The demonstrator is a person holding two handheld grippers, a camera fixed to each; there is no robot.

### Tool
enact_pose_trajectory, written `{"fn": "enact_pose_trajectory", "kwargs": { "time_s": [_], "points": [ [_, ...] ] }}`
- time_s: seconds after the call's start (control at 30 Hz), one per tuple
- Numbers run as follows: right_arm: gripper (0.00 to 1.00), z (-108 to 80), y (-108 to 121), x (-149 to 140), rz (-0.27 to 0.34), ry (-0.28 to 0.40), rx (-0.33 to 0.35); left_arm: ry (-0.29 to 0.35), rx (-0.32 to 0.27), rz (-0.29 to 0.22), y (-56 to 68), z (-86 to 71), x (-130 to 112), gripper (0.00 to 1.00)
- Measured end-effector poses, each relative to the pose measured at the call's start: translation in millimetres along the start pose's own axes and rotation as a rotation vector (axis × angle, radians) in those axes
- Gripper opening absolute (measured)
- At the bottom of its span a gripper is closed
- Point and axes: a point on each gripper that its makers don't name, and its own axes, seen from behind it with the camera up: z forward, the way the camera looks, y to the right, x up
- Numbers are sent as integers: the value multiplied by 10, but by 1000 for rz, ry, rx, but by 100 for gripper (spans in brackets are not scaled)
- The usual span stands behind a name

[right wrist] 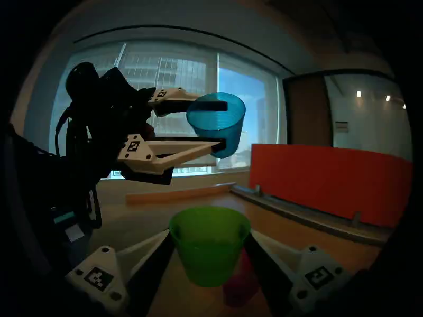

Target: Pour water

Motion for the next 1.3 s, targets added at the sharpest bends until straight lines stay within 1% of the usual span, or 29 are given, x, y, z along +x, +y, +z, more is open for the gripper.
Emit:
{"fn": "enact_pose_trajectory", "kwargs": {
  "time_s": [0.2, 0.4, 0.5, 0.6, 0.7, 0.8, 0.9, 1.0, 1.1, 1.2, 1.3],
  "points": [
    [89, -13, 21, 19, 4, 7, -4, 13, -10, -188, -21, 31, -25, 85],
    [89, -23, 24, 58, 1, 15, -7, 12, -18, -354, -8, 51, -74, 85],
    [89, -24, 22, 80, -2, 19, -8, 17, -24, -449, -26, 45, -68, 85],
    [89, -27, 25, 104, -2, 26, -11, 26, -22, -544, -76, 49, -79, 85],
    [89, -44, 31, 133, 0, 34, -14, 31, -28, -629, -79, 59, -91, 85],
    [89, -57, 43, 153, -1, 40, -17, 26, -39, -695, -52, 77, -114, 84],
    [89, -68, 48, 163, 0, 45, -17, 23, -50, -746, -25, 100, -133, 85],
    [89, -71, 53, 162, 3, 44, -19, 23, -60, -770, -21, 111, -155, 85],
    [89, -69, 61, 162, 4, 44, -24, 17, -60, -762, -27, 89, -186, 85],
    [89, -82, 81, 166, 7, 43, -30, 5, -58, -743, -11, 59, -237, 85],
    [89, -106, 122, 164, 10, 38, -42, -7, -58, -737, 18, 30, -287, 85]
  ]
}}
